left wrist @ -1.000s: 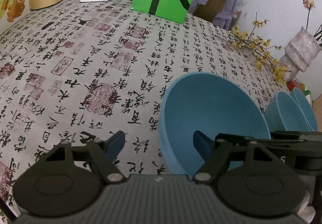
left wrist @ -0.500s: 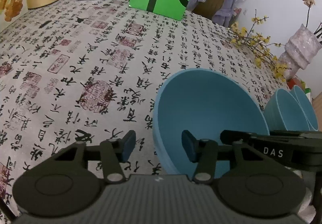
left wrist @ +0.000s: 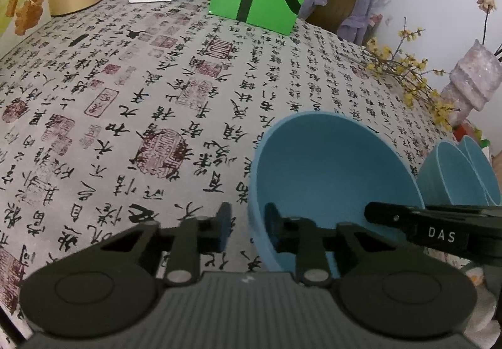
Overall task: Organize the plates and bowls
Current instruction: 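Lift the gripped blue bowl up off the table with both grippers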
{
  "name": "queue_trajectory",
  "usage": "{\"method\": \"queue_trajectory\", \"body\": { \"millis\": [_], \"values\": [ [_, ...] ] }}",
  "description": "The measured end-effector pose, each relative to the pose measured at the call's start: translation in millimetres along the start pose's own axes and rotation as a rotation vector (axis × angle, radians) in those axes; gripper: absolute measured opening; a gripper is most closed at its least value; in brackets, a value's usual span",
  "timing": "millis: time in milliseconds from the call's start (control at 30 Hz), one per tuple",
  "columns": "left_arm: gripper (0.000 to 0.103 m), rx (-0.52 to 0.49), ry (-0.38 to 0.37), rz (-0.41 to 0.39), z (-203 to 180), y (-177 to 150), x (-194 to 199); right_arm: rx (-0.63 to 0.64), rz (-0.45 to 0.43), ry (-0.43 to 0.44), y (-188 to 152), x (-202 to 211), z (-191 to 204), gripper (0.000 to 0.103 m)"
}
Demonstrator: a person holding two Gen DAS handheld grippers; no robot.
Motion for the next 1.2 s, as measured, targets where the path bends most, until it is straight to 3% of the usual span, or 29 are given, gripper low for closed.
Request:
{"method": "queue_trajectory", "body": {
  "millis": [100, 1200],
  "values": [
    [0.012, -0.019, 0.009, -0.011, -4, 0, 1, 0.006, 0.0, 0.0, 0, 1, 2, 0.01],
    [0.012, -0.043, 0.037, -0.029, -10, -1, 23, 0.0, -0.02, -0.004, -2, 20, 13, 0.01]
  ]
}}
Point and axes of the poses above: each gripper's, at about its wrist camera, not at the fingertips, and x roughly against the way its jaws point, z to its left, y to its top, the point moved 3 cm from there along -x, roughly the way its jaws point, and after that the axes turned 3 degrees about x, right-handed, at the moved point
